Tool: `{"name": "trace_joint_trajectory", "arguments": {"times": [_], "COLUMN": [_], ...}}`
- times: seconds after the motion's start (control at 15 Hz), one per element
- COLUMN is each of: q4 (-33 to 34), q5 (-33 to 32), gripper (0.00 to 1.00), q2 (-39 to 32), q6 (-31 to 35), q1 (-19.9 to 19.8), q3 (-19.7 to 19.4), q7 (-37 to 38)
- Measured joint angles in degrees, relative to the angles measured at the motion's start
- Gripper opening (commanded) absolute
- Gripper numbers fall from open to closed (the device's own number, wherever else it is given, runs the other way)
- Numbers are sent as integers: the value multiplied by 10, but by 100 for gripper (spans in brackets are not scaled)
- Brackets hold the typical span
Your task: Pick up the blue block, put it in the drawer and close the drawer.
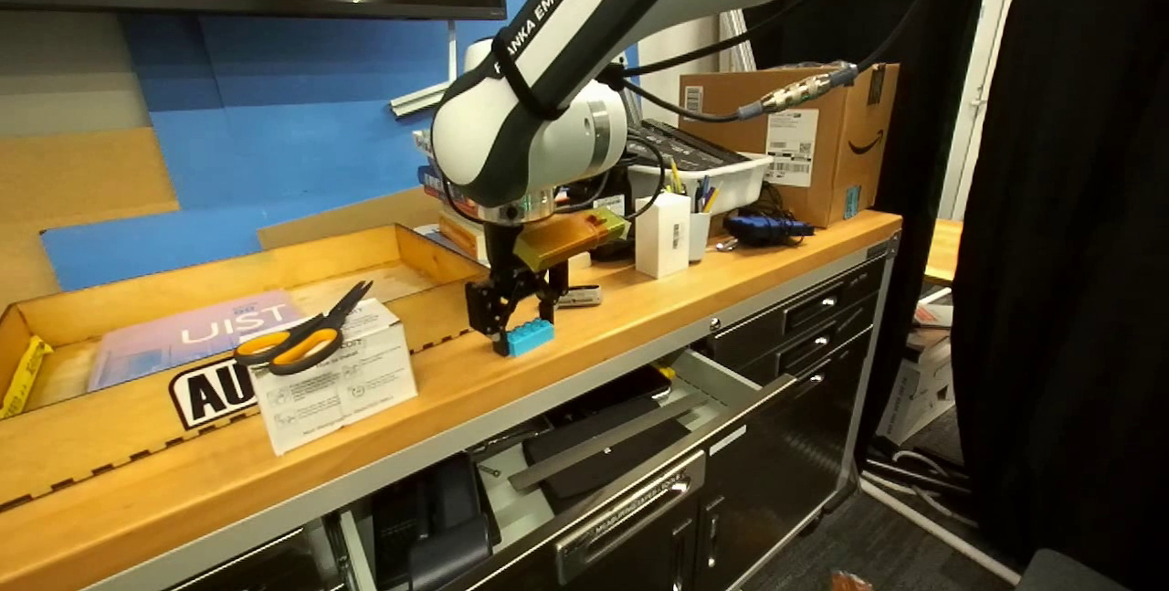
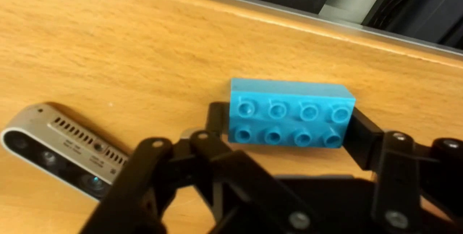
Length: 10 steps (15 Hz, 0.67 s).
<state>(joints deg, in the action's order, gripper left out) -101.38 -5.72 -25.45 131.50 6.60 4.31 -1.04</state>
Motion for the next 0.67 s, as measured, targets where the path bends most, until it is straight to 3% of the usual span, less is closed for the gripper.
{"name": "trace_joint_trajectory", "arguments": {"times": [0.27, 0.67], "q4": [-3, -85], "q5": [-5, -11], "gripper": [46, 46], "q2": [6, 79], "q6": [-7, -111], "q1": [1, -16], "q3": [-6, -11], "q7": [24, -10]}}
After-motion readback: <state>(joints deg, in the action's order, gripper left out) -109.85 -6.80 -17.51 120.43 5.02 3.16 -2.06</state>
